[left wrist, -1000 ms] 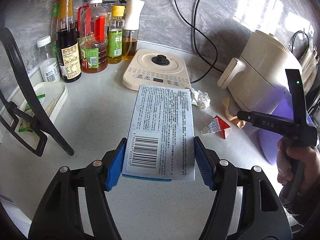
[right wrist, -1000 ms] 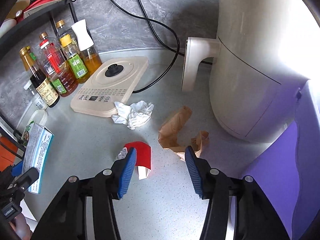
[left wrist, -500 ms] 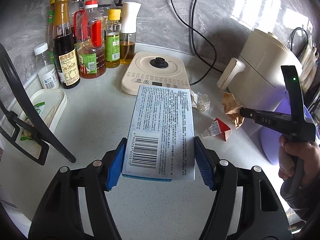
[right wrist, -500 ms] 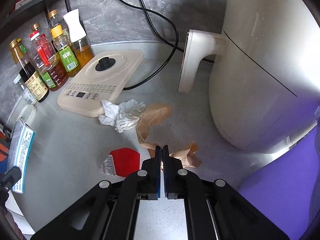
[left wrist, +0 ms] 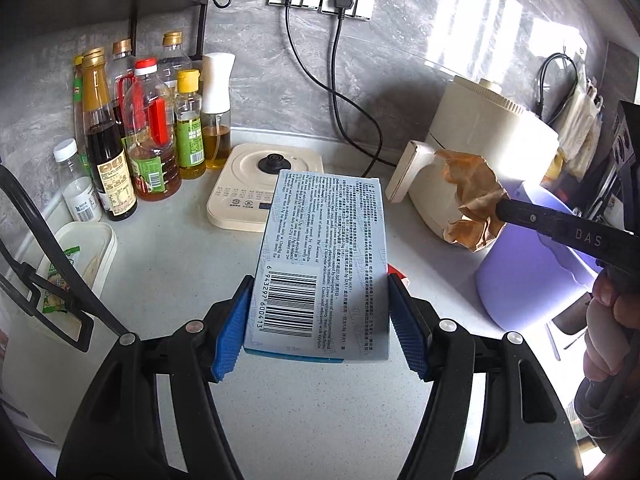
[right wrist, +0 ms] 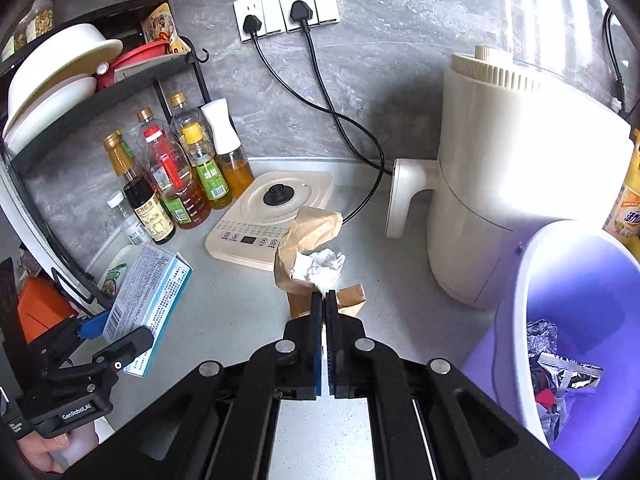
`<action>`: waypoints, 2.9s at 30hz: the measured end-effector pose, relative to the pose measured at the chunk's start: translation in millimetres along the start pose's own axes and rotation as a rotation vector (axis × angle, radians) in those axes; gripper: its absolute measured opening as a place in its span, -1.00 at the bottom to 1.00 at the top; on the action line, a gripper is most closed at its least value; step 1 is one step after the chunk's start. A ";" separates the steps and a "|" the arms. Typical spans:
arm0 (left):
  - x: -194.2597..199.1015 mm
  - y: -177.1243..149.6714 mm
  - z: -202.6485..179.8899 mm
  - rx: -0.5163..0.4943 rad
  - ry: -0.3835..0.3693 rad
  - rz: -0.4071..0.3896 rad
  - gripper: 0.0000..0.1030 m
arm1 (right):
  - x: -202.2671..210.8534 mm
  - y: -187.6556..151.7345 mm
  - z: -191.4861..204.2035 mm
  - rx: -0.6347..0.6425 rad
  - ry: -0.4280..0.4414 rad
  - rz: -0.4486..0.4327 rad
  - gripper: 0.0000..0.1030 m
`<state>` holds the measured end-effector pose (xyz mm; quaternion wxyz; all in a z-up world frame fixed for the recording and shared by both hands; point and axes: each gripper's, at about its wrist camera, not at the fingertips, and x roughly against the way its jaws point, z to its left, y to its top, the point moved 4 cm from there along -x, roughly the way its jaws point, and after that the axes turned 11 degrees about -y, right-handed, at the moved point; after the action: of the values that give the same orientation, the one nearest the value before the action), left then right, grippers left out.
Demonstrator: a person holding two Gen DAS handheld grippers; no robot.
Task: Collect trash
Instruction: 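Carry the box and brown paper to the bucket and open both tools over it, then move both open tools back toward the red paper piece and white tissue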
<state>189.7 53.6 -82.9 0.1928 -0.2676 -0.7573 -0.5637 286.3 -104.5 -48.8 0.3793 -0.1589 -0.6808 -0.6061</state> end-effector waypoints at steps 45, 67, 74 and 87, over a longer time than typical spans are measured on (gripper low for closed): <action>-64.9 65.3 -252.7 -0.394 -0.433 0.010 0.28 | 176.3 -89.6 -243.8 -0.514 -0.461 -0.190 0.44; -27.0 59.9 -115.9 -0.205 -0.166 -0.025 0.89 | 137.2 -57.2 -176.2 -0.393 -0.301 -0.184 0.61; -8.2 53.0 -67.4 -0.141 -0.078 -0.036 0.89 | 114.9 -39.4 -132.9 -0.303 -0.220 -0.175 0.64; 10.6 44.9 -9.1 -0.056 -0.003 -0.042 0.89 | 79.1 -15.1 -46.4 -0.106 -0.080 -0.165 0.82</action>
<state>209.2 56.9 -40.3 0.1722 -0.2576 -0.7469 -0.5883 238.7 -170.9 -4.3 0.2916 -0.1463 -0.6731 -0.6637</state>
